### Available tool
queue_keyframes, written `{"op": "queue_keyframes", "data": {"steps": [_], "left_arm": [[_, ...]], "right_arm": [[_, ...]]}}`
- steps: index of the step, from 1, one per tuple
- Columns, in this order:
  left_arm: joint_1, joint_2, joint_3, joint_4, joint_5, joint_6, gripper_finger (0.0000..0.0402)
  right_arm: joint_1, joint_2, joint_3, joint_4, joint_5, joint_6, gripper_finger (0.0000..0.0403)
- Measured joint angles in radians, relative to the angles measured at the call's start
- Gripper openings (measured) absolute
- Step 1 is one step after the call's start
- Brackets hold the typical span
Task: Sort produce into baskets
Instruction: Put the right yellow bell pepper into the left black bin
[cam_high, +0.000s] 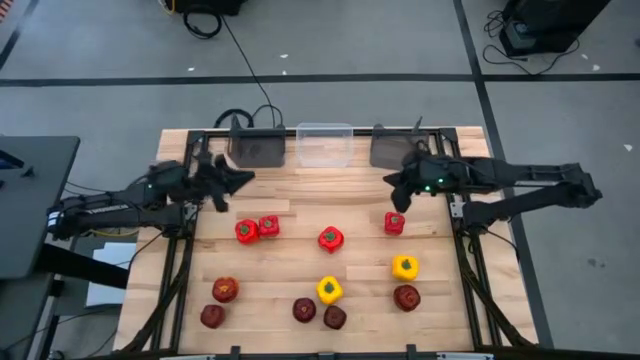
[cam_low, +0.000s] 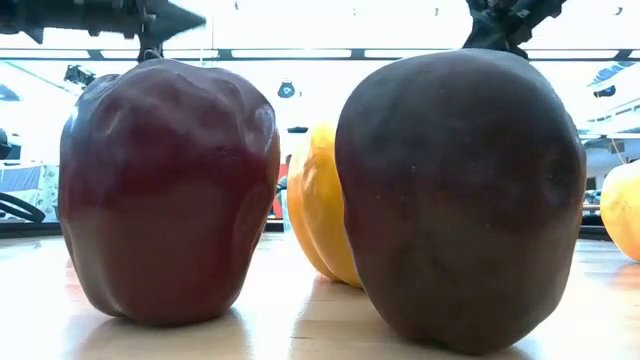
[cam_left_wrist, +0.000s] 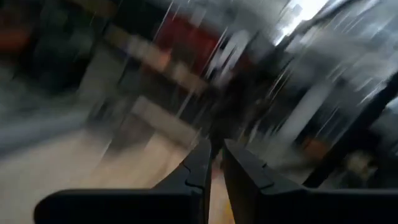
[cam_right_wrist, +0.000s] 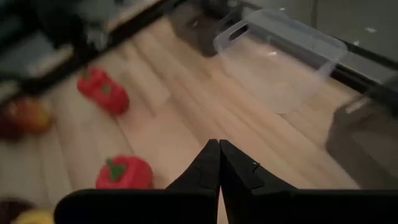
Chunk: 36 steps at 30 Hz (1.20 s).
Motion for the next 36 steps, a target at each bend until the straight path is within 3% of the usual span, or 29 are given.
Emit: {"op": "queue_keyframes", "data": {"steps": [5, 8, 11, 15, 19, 22, 26, 32, 36], "left_arm": [[0.0, 0.022, -0.001, -0.213, -0.001, -0.012, 0.0045], [0.0, 0.044, -0.001, -0.249, -0.062, -0.119, 0.0045], [-0.002, 0.092, -0.001, -0.247, -0.064, -0.109, 0.005], [-0.013, 0.184, -0.002, -0.161, -0.046, -0.051, 0.0076], [-0.032, 0.253, -0.002, 0.097, -0.001, 0.022, 0.0102], [-0.042, 0.298, 0.0, 0.224, 0.006, 0.077, 0.0109], [-0.042, 0.359, -0.001, 0.228, 0.004, 0.106, 0.0109], [-0.042, 0.469, -0.001, 0.234, 0.028, 0.131, 0.0098], [-0.046, 0.522, -0.001, 0.251, 0.04, 0.127, 0.008]], "right_arm": [[0.017, 0.1, 0.116, -0.181, 0.018, 0.05, 0.0016], [0.028, 0.135, 0.142, -0.284, 0.088, 0.172, 0.0016], [0.013, 0.159, 0.142, -0.378, 0.05, 0.249, 0.0017], [0.011, 0.185, 0.142, -0.416, -0.128, 0.196, 0.0042], [0.111, 0.197, 0.142, -0.395, -0.274, 0.187, 0.0093], [0.198, 0.197, 0.142, -0.459, -0.294, 0.275, 0.0129], [0.315, 0.205, 0.142, -0.474, -0.313, 0.441, 0.0164], [0.454, 0.285, 0.123, -0.48, -0.337, 0.549, 0.0171], [0.512, 0.336, 0.121, -0.476, -0.294, 0.597, 0.0167]]}}
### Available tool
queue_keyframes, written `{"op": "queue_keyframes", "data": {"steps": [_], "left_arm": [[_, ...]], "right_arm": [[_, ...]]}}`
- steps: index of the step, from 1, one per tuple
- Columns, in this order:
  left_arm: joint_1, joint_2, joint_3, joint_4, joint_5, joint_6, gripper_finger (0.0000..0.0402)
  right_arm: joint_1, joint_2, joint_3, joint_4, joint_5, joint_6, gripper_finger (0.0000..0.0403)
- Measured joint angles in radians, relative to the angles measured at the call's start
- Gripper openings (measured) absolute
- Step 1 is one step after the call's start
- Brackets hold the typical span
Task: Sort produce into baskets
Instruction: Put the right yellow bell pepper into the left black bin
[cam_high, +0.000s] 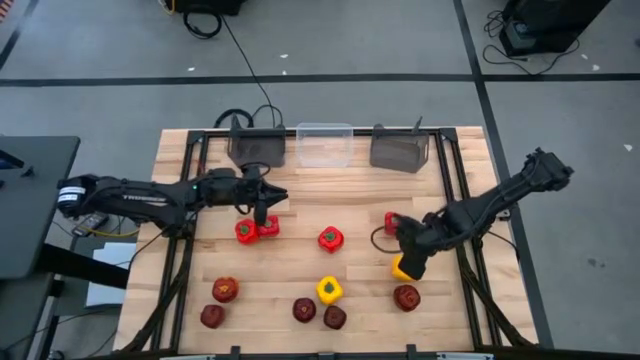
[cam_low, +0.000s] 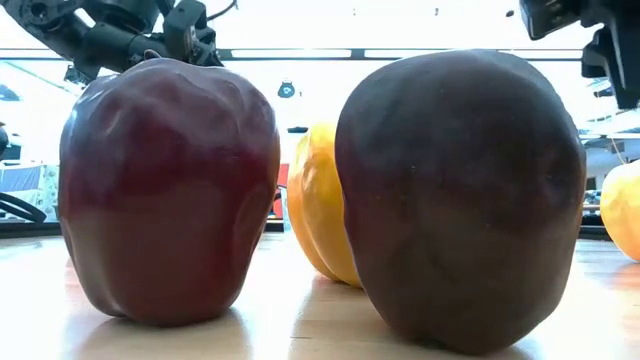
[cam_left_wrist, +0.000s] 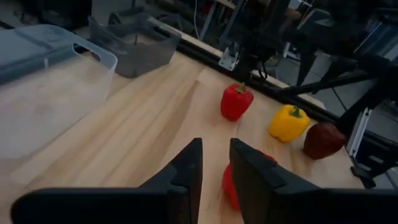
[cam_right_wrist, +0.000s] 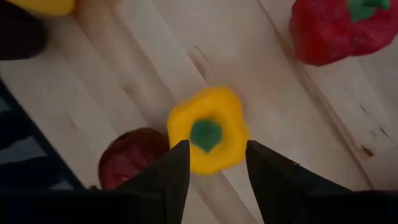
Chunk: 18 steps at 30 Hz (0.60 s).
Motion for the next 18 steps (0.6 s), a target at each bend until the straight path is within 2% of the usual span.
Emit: {"op": "queue_keyframes", "data": {"steps": [5, 9, 12, 16, 18], "left_arm": [[-0.001, 0.022, 0.0, 0.011, 0.009, -0.053, 0.007], [-0.001, 0.006, 0.0, 0.004, 0.017, -0.121, 0.0069], [-0.001, -0.007, 0.0, 0.007, 0.014, -0.066, 0.0067], [0.0, 0.008, 0.0, 0.039, -0.091, -0.027, 0.0065], [0.001, 0.021, 0.0, 0.062, -0.11, -0.028, 0.0065]], "right_arm": [[0.044, 0.062, -0.012, 0.039, 0.118, 0.008, 0.0166], [0.066, 0.084, -0.072, 0.092, 0.109, 0.024, 0.0166], [0.102, 0.067, -0.104, 0.098, 0.11, 0.116, 0.0165], [0.155, 0.042, -0.143, 0.13, 0.138, 0.271, 0.0165], [0.172, 0.04, -0.161, 0.163, 0.139, 0.309, 0.0165]]}}
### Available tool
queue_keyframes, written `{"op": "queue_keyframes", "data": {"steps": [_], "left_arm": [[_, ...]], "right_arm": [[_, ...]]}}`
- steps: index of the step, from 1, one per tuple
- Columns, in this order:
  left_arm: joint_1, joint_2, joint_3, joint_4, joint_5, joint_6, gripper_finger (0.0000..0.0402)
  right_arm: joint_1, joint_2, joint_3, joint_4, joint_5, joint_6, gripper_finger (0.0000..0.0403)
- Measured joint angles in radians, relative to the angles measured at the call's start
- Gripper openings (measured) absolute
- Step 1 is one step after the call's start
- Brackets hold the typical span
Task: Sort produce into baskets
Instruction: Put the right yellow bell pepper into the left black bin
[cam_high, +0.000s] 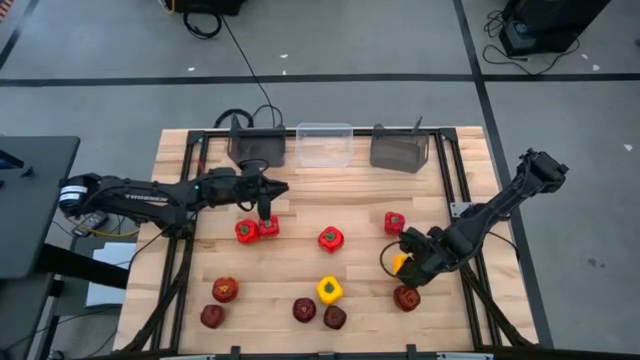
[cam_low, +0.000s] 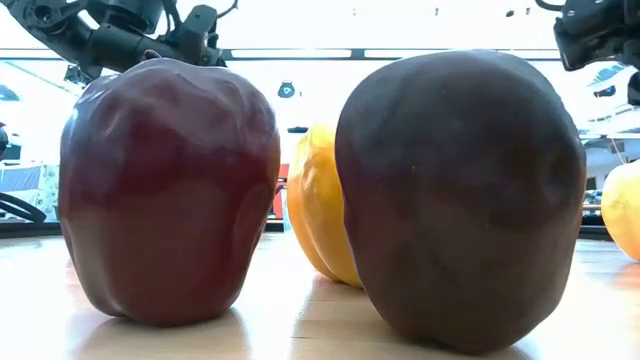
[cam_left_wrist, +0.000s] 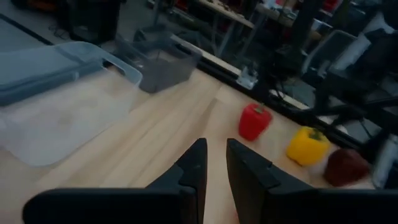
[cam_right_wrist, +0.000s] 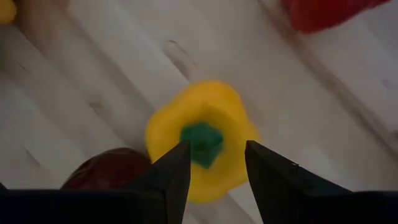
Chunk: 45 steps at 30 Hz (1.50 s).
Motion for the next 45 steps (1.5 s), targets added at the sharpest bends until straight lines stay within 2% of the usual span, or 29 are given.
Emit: {"op": "queue_keyframes", "data": {"steps": [5, 7, 9, 12, 14, 24, 30, 32, 33, 35, 37, 39, 41, 45], "left_arm": [[-0.001, 0.033, 0.0, 0.036, 0.002, 0.002, 0.0065], [-0.001, 0.046, 0.0, 0.034, 0.001, 0.0, 0.0065], [-0.001, 0.054, 0.0, 0.038, 0.001, -0.01, 0.0065], [-0.001, 0.065, 0.0, 0.052, -0.029, -0.037, 0.0065], [-0.001, 0.071, 0.0, 0.081, -0.054, -0.053, 0.0065], [-0.001, 0.086, 0.0, 0.233, -0.068, -0.055, 0.0065], [-0.001, 0.085, 0.026, 0.224, -0.022, -0.064, 0.0065], [-0.002, 0.085, 0.08, 0.105, 0.007, -0.105, 0.0064], [-0.002, 0.085, 0.128, -0.017, 0.017, -0.101, 0.0065], [-0.003, 0.095, 0.244, -0.317, 0.024, -0.028, 0.0066], [-0.003, 0.132, 0.356, -0.518, 0.006, 0.056, 0.007], [-0.003, 0.151, 0.428, -0.617, -0.006, 0.102, 0.0079], [-0.003, 0.163, 0.483, -0.631, 0.001, 0.115, 0.0098], [-0.011, 0.185, 0.515, -0.723, 0.116, 0.173, 0.0157]], "right_arm": [[0.006, 0.003, -0.04, 0.091, 0.033, 0.021, 0.0161], [0.004, 0.001, -0.048, 0.097, 0.041, 0.02, 0.0148], [0.003, 0.0, -0.053, 0.103, 0.039, 0.014, 0.0118], [-0.004, -0.009, -0.055, 0.13, 0.018, -0.033, 0.0046], [-0.01, -0.027, -0.057, 0.167, 0.032, -0.069, 0.0014], [-0.146, -0.147, -0.058, 0.186, 0.149, -0.234, 0.0005], [-0.193, -0.194, -0.058, 0.218, 0.253, -0.319, 0.0037], [-0.208, -0.206, -0.057, 0.262, 0.29, -0.389, 0.0053], [-0.218, -0.209, -0.057, 0.286, 0.287, -0.443, 0.0062], [-0.24, -0.211, -0.057, 0.34, 0.243, -0.576, 0.0081], [-0.27, -0.21, -0.056, 0.367, 0.162, -0.675, 0.0104], [-0.305, -0.207, -0.056, 0.372, 0.056, -0.749, 0.0132], [-0.329, -0.205, -0.056, 0.353, -0.032, -0.806, 0.0162], [-0.355, -0.199, -0.056, 0.316, -0.054, -0.815, 0.022]]}}
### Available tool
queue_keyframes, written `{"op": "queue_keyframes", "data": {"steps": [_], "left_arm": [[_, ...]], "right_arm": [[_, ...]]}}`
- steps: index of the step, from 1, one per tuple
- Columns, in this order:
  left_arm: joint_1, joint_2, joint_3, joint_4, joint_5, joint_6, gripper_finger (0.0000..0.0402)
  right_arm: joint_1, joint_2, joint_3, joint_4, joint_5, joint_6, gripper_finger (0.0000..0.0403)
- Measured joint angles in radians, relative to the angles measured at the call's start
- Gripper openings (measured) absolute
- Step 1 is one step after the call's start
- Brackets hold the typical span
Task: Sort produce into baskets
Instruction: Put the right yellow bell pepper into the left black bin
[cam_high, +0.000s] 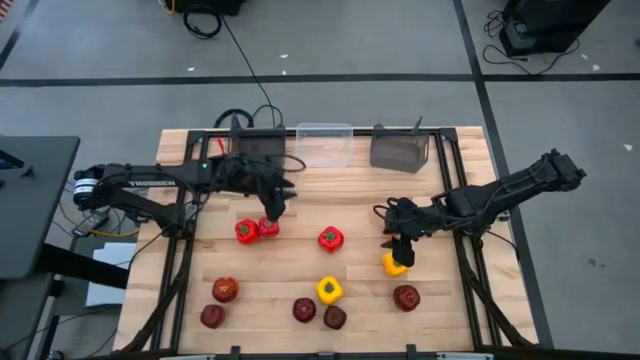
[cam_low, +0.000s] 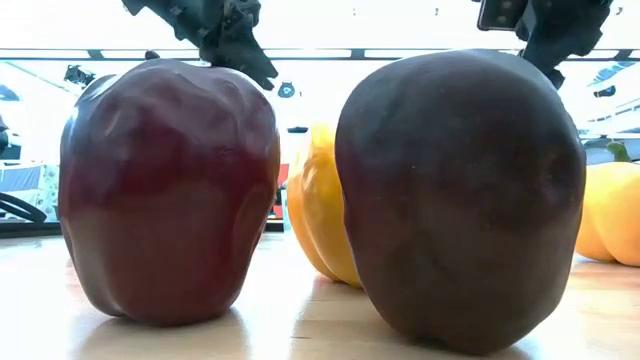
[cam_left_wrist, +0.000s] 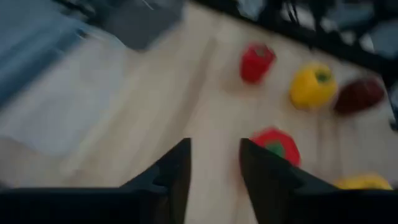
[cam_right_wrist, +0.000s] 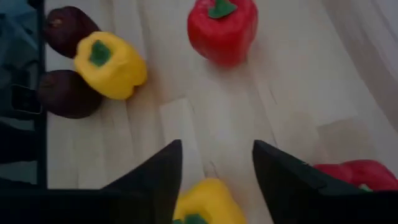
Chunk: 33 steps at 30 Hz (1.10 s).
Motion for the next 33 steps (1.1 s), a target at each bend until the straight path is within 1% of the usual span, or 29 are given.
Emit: {"op": "queue_keyframes", "data": {"steps": [2, 5, 7, 9, 11, 13, 15, 20, 23, 25, 29, 33], "left_arm": [[-0.009, 0.012, -0.001, -0.033, 0.049, 0.025, 0.019], [-0.02, 0.036, 0.0, -0.026, 0.093, 0.043, 0.0226], [-0.026, 0.055, 0.0, -0.034, 0.105, 0.005, 0.0239], [-0.031, 0.071, 0.0, -0.058, 0.137, -0.042, 0.0243], [-0.034, 0.088, 0.0, -0.086, 0.178, -0.058, 0.0245], [-0.044, 0.109, 0.0, -0.104, 0.195, -0.06, 0.0245], [-0.054, 0.13, 0.0, -0.121, 0.192, -0.041, 0.0245], [-0.077, 0.195, 0.0, -0.179, 0.192, -0.009, 0.0245], [-0.089, 0.227, 0.0, -0.197, 0.192, -0.008, 0.0245], [-0.093, 0.243, 0.0, -0.206, 0.192, -0.013, 0.0245], [-0.104, 0.248, 0.0, -0.22, 0.192, -0.07, 0.0245], [-0.126, 0.234, 0.0, -0.218, 0.191, -0.119, 0.0245]], "right_arm": [[-0.017, 0.002, 0.0, 0.023, 0.001, 0.027, 0.0244], [-0.042, 0.006, 0.0, 0.08, 0.009, 0.141, 0.0271], [-0.066, 0.006, 0.0, 0.169, 0.046, 0.175, 0.0282], [-0.096, 0.006, 0.0, 0.229, 0.052, 0.238, 0.0288], [-0.122, 0.007, 0.005, 0.234, -0.006, 0.298, 0.029], [-0.12, 0.007, 0.015, 0.176, -0.083, 0.314, 0.029], [-0.102, 0.007, 0.025, 0.087, -0.116, 0.299, 0.029], [-0.061, 0.007, 0.087, -0.093, -0.107, 0.271, 0.0291], [0.003, 0.007, 0.116, -0.191, -0.103, 0.248, 0.0291], [0.057, 0.007, 0.121, -0.224, -0.071, 0.22, 0.0291], [0.135, 0.032, 0.121, -0.291, -0.033, 0.088, 0.0297], [0.189, 0.109, 0.12, -0.336, -0.018, -0.088, 0.0303]]}}
